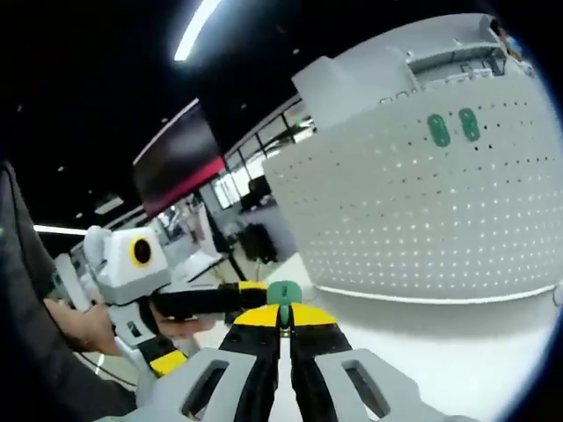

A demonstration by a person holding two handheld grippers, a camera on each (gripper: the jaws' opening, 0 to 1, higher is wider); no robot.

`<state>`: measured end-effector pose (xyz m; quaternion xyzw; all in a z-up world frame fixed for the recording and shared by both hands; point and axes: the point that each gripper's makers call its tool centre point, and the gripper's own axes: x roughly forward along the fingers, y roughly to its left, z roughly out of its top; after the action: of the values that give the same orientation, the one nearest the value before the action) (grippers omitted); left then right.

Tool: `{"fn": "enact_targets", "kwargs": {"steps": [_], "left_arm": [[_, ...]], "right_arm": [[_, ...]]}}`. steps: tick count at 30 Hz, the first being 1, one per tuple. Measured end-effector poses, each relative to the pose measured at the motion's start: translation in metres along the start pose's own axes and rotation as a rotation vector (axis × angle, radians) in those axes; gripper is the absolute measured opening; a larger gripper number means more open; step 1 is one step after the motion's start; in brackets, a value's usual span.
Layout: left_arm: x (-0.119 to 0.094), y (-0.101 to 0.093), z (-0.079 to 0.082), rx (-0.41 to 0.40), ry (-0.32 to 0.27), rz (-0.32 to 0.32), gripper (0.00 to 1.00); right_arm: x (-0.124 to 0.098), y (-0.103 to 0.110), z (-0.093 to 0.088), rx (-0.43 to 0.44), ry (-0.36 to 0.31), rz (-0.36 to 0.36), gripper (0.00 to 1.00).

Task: Insert the hook assembly into the mounting plate slot until the hook locks in place.

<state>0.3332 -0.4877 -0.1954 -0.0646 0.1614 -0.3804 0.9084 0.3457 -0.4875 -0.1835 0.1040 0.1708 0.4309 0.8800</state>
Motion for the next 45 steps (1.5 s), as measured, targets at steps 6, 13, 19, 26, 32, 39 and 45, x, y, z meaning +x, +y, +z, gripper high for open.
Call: {"fn": "enact_targets", "kwargs": {"steps": [6,13,19,26,32,39,45], "left_arm": [[-0.002,0.003,0.002,-0.029,-0.003,0.026,1.00],[-0.005,0.002,0.002,-0.036,0.007,0.021,1.00],[-0.006,-0.002,0.006,-0.034,0.002,0.016,1.00],[-0.005,-0.005,0.008,-0.043,0.002,0.010,1.00],[-0.007,-0.003,0.010,-0.048,0.000,0.018,1.00],[-0.006,-0.007,0.009,-0.067,0.001,0.013,1.00],[-0.009,-0.006,0.008,0.005,0.002,0.048,1.00]], "right_arm": [[0.001,0.001,0.005,-0.061,-0.009,-0.003,0.00],[0.000,-0.006,0.008,-0.102,-0.023,-0.049,0.00],[-0.004,-0.017,0.020,-0.144,-0.065,-0.117,0.00],[-0.004,-0.027,0.027,-0.163,-0.084,-0.169,0.00],[-0.004,-0.039,0.033,-0.180,-0.098,-0.214,0.00],[-0.003,-0.055,0.042,-0.195,-0.119,-0.267,0.00],[-0.001,-0.072,0.056,-0.204,-0.159,-0.316,0.00]]}}
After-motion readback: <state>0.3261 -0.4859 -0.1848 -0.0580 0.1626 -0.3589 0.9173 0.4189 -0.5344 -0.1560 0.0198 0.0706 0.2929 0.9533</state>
